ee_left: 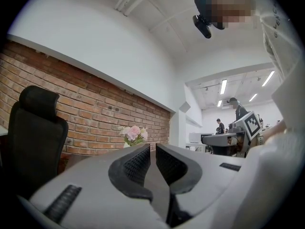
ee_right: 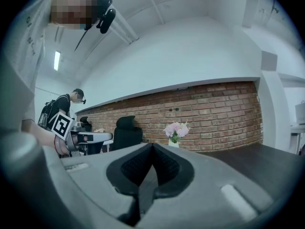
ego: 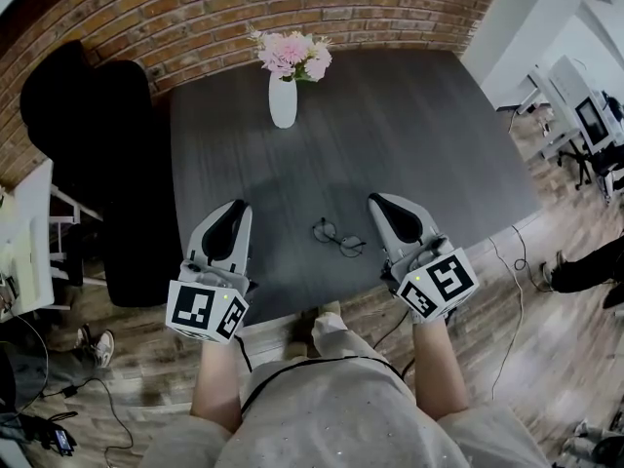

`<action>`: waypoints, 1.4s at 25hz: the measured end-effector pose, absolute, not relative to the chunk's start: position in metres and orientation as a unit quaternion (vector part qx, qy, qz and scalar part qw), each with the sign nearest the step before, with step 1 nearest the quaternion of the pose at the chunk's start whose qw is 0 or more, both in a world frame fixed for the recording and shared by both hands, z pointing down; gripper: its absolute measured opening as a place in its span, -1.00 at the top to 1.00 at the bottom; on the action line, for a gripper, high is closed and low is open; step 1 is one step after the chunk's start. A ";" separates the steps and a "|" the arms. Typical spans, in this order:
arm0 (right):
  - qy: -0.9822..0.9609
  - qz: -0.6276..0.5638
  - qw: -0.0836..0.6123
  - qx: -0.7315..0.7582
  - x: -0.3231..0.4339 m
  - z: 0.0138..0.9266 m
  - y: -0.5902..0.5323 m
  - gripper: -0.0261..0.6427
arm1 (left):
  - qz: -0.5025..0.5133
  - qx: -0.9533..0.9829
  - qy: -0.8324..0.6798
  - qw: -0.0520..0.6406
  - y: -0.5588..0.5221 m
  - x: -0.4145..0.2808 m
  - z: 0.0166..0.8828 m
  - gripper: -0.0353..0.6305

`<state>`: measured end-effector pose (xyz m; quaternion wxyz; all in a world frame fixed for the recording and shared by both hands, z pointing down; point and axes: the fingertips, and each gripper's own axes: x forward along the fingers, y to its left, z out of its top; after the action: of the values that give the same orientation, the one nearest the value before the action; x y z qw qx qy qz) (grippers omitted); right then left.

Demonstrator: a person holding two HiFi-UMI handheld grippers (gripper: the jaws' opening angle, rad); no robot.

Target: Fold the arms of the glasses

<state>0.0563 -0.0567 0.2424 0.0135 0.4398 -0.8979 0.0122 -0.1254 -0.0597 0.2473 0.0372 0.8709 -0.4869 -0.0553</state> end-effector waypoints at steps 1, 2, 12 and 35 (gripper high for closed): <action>-0.898 0.013 0.014 0.440 0.057 0.243 -0.058 0.93 | -0.054 0.870 -0.488 0.039 -0.061 -0.125 0.248 0.79; -0.898 0.014 0.014 0.440 0.057 0.245 -0.059 0.93 | -0.053 0.870 -0.489 0.042 -0.061 -0.125 0.248 0.79; -0.899 0.018 0.018 0.438 0.060 0.252 -0.065 0.93 | -0.051 0.869 -0.490 0.048 -0.069 -0.119 0.255 0.79; -0.897 0.025 0.028 0.440 0.072 0.265 -0.071 0.93 | -0.045 0.873 -0.482 0.058 -0.079 -0.102 0.268 0.79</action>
<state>0.0721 -0.0707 0.2651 0.0277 0.4397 -0.8974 0.0251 -0.1024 -0.0794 0.2678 0.0582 0.8729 -0.4823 -0.0451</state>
